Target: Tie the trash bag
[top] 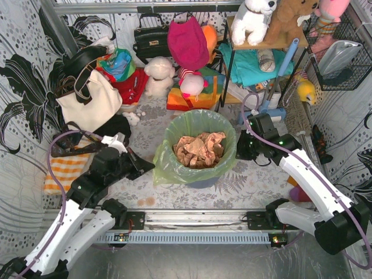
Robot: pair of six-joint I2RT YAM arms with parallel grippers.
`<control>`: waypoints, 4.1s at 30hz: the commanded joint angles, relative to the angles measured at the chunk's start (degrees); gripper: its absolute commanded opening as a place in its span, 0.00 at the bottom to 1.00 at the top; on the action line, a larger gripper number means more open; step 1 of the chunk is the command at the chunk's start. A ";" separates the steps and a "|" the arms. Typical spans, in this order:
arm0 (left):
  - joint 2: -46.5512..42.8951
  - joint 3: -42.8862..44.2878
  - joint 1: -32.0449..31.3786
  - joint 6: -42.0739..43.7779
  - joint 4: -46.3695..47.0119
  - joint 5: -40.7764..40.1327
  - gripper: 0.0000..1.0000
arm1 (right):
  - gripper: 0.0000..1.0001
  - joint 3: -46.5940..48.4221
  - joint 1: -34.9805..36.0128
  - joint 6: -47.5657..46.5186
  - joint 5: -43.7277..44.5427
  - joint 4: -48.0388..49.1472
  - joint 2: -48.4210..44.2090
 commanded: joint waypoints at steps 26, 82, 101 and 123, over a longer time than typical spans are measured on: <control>20.22 -2.31 -0.27 6.10 22.88 5.46 0.59 | 0.00 1.16 0.09 1.49 0.85 -2.67 -3.19; 14.08 20.49 -0.30 5.74 0.13 7.98 0.00 | 0.00 15.43 0.08 8.63 -4.51 -9.00 -18.93; 21.03 29.69 -0.29 9.16 3.21 4.07 0.00 | 0.00 19.87 0.08 9.62 -11.01 8.69 -11.08; 22.60 27.12 -0.28 10.42 4.31 2.65 0.00 | 0.36 18.51 0.12 6.36 0.01 -9.78 -15.46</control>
